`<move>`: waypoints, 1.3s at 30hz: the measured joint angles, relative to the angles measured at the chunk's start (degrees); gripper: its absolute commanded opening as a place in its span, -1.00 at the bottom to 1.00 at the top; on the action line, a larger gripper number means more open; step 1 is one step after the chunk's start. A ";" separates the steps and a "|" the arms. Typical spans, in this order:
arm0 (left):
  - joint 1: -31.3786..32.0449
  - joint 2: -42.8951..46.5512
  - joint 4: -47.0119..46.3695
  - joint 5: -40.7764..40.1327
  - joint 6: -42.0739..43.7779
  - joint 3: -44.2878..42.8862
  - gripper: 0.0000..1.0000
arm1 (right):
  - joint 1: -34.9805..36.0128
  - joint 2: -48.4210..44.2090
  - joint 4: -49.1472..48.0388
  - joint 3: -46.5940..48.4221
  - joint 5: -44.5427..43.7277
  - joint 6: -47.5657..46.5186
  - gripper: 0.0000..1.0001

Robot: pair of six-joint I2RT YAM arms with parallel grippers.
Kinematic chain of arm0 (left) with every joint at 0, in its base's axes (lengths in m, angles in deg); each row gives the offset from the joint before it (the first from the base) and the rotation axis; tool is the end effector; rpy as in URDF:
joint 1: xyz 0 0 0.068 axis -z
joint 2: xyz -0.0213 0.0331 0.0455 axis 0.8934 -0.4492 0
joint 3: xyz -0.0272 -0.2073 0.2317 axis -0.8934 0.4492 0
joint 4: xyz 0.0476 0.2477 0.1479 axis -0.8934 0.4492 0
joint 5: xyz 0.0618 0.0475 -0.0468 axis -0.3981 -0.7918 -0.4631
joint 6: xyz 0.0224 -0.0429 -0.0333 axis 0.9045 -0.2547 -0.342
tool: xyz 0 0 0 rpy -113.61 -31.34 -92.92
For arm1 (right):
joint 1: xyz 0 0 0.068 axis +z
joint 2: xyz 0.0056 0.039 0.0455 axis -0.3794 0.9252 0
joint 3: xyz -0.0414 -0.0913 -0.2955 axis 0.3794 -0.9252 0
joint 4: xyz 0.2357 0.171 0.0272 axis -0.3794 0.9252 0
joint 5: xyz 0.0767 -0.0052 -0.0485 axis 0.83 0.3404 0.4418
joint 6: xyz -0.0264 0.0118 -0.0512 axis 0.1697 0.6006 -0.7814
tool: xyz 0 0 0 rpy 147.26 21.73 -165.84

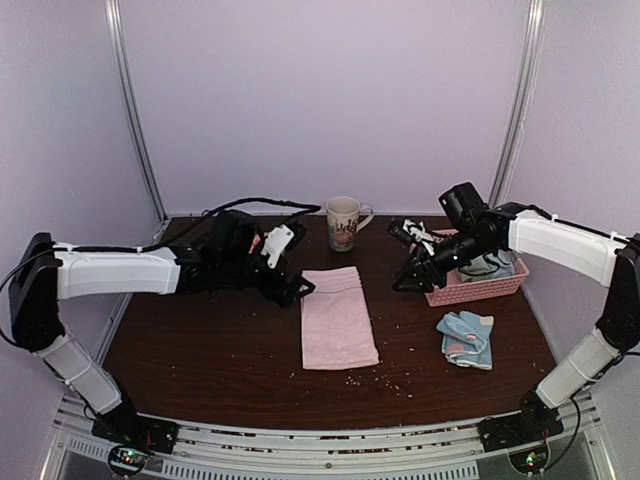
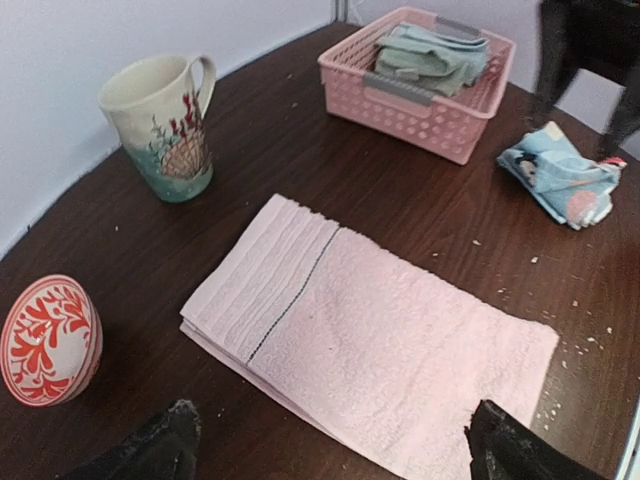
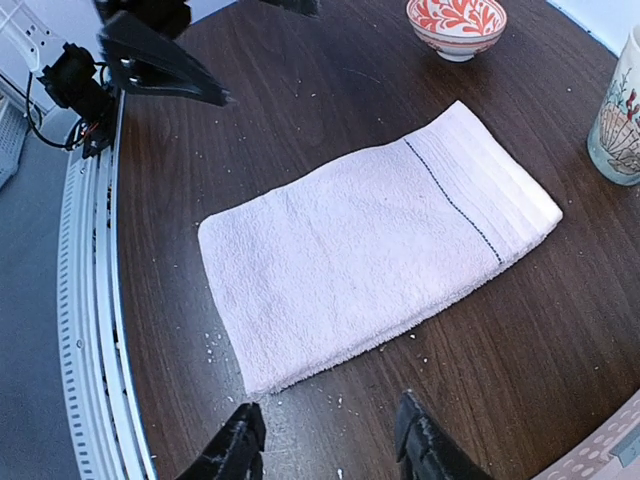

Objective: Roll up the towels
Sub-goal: Rotate the towel at the center of the board, then pick up the towel from the center of the board.

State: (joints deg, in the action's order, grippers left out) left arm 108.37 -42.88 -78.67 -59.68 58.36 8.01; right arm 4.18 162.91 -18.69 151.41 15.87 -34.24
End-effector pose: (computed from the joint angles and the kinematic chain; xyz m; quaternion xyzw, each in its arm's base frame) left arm 0.2760 -0.2847 0.2566 0.3332 0.8189 -0.2487 0.3957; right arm 0.2933 0.1800 0.3008 -0.4872 0.7458 0.3709 0.2623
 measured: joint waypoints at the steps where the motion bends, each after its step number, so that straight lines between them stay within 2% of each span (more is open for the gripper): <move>1: 0.61 3.48 -1.42 -0.44 0.48 2.84 0.85 | 0.22 -0.44 -0.13 -0.33 -0.20 -1.51 0.18; 4: 2.14 9.25 -4.76 -0.33 2.25 8.20 0.67 | 2.71 -0.02 -0.70 -1.11 -1.09 -6.34 0.19; 7: 3.78 11.23 -5.86 0.28 4.81 12.04 0.11 | 8.55 2.12 -1.25 -3.67 -2.97 -10.86 0.07; 9: 5.35 10.80 -4.37 0.17 6.84 12.85 0.00 | 12.57 4.52 -1.75 -5.40 -4.37 -12.50 0.01; 12: 7.15 9.60 -3.34 -0.20 6.84 13.51 0.07 | 17.79 9.07 -2.49 -6.01 -7.02 -13.22 -0.08; 17: 8.59 12.83 -5.97 -1.33 4.00 22.45 0.24 | 23.41 11.69 -7.72 -7.13 -13.62 -11.56 -0.04; 20: 10.21 13.64 -9.03 -3.78 3.06 26.40 0.25 | 25.81 12.76 -12.74 -8.76 -19.08 -11.08 -0.02; 24: 12.20 13.51 -10.78 -7.23 2.82 26.99 0.24 | 27.02 16.11 -17.68 -10.29 -24.90 -10.75 -0.04; 25: 12.94 13.62 -11.52 -8.44 2.91 26.97 0.24 | 27.02 16.15 -18.62 -10.40 -25.70 -10.67 -0.10; 29: 16.98 14.43 -14.43 -12.00 4.11 27.26 0.17 | 27.12 16.09 -21.57 -11.34 -27.65 -10.12 -0.60; 33: 21.57 14.58 -17.38 -13.60 7.04 28.20 0.16 | 26.38 16.15 -22.27 -11.32 -26.73 -10.60 -0.79; 39: 26.47 7.85 -19.50 -15.08 12.72 26.38 0.21 | 22.14 20.57 -13.00 -4.04 -16.11 -12.26 -0.92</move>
State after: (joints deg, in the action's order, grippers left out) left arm 134.83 -35.03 -98.17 -74.76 71.08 34.40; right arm 26.32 183.48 -31.69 147.36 -0.23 -46.50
